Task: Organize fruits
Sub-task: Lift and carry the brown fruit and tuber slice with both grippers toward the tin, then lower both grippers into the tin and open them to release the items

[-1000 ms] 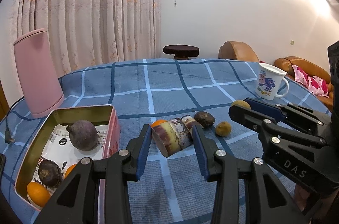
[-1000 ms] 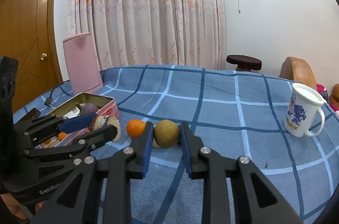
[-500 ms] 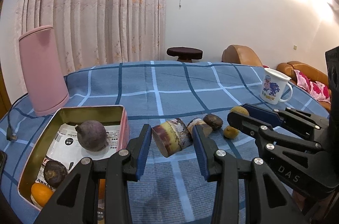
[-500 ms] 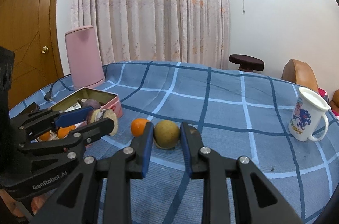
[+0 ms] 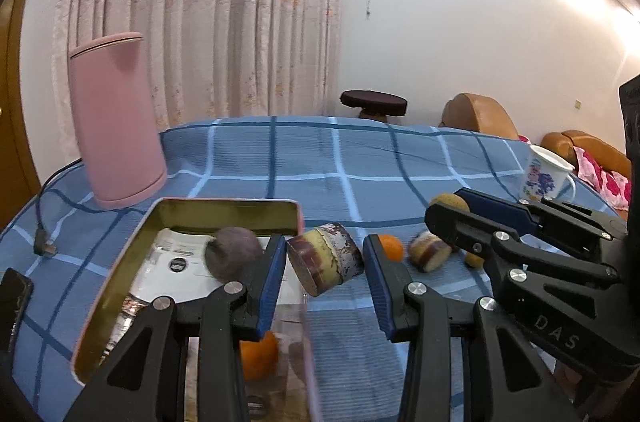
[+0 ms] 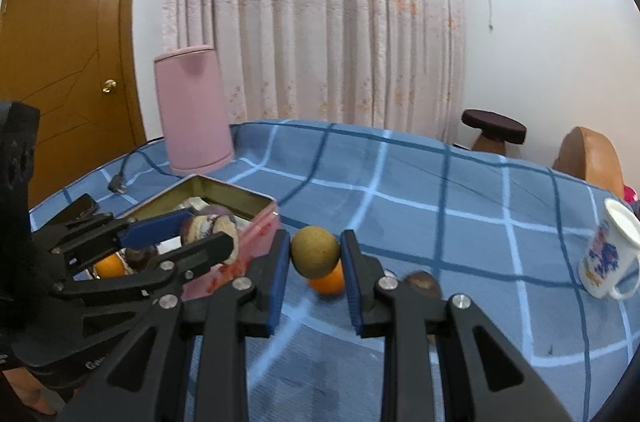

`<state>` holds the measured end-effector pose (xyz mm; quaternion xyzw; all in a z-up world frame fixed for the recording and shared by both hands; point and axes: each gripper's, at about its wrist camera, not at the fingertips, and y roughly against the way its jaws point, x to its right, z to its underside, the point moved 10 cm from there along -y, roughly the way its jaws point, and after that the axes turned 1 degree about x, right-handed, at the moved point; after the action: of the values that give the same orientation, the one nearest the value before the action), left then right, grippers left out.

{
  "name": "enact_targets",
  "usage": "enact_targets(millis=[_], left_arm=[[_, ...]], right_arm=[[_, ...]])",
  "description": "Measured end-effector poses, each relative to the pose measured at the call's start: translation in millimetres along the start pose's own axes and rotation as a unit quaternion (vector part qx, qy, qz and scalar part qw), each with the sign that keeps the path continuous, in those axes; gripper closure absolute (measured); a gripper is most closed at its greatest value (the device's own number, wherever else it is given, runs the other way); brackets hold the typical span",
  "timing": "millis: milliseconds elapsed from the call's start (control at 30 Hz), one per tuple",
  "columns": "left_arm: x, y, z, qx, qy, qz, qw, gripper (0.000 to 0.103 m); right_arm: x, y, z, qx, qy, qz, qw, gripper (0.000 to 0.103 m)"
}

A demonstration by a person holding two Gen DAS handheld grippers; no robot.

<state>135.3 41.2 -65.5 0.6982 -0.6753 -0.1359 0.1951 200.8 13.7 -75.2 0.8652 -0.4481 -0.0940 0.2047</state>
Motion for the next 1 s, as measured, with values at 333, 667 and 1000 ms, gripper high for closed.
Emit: enact_targets(millis=[333, 667, 1000], left_arm=[[-39.1, 1.8, -2.0, -0.006, 0.018, -0.034, 0.9992, 0.061], [-94.6, 2.3, 1.6, -0.021, 0.042, -0.084, 0.9954, 0.061], [-134.4, 5.6, 14.4, -0.034, 0.068, -0.109, 0.9911, 0.061]], right_arm=[[-32.4, -17.3, -15.3, 0.0, 0.015, -0.027, 1.0, 0.075], [-68.7, -43.6, -18.4, -0.019, 0.024, -0.061, 0.998, 0.075], [-107.6, -72.6, 12.1, -0.066, 0.04, -0.092, 0.993, 0.075]])
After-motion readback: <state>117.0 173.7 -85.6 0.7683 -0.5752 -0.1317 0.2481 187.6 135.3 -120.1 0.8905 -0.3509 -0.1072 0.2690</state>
